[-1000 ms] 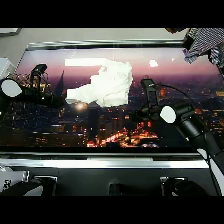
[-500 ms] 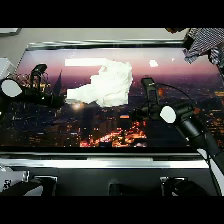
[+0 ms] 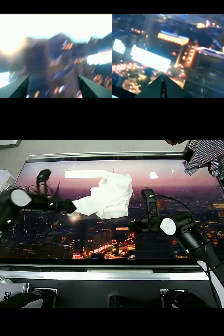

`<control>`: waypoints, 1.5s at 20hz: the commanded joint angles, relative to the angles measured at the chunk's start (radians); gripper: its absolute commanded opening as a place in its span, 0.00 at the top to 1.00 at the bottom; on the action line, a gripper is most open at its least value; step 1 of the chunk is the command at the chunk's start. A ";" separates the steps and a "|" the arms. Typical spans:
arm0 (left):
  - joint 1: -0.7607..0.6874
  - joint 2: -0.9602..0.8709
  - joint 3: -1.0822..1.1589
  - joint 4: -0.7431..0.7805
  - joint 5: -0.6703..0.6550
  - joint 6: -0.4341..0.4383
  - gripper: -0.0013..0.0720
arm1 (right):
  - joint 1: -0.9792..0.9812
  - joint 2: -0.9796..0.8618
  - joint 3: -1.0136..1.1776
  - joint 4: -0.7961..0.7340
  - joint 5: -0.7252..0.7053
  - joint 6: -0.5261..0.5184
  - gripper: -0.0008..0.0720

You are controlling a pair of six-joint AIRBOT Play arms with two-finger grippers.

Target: Fold the clothes and pants, and hang the long-sleeved shirts on hangers.

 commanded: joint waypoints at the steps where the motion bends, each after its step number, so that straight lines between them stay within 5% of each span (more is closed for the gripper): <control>1: -0.129 -0.194 0.204 0.163 0.055 -0.063 0.00 | 0.001 0.000 0.001 0.013 0.014 -0.001 0.91; 4: -0.228 -0.486 0.483 0.356 -0.025 -0.154 0.00 | 0.001 0.000 0.001 0.013 0.014 -0.001 0.91; 8: -0.240 -0.769 0.752 0.305 -0.072 -0.249 0.00 | 0.001 0.000 0.001 0.013 0.014 -0.001 0.91; 16: -0.224 -0.833 0.716 0.219 -0.067 -0.306 0.00 | 0.001 0.000 0.001 0.013 0.014 0.000 0.91; 19: -0.222 -0.845 0.716 0.073 -0.077 -0.227 0.45 | 0.001 0.000 0.001 0.013 0.014 0.000 0.91; 21: -0.204 -0.835 0.716 -0.059 -0.171 -0.171 0.96 | 0.001 0.000 0.001 0.020 0.013 0.010 0.91; 26: -0.193 -0.729 0.706 -0.077 -0.460 -0.107 0.97 | 0.001 0.002 0.011 0.045 0.019 0.148 0.91; 30: -0.233 -0.495 0.437 -0.077 -0.507 -0.080 0.97 | 0.001 0.037 0.011 0.044 0.095 0.196 0.94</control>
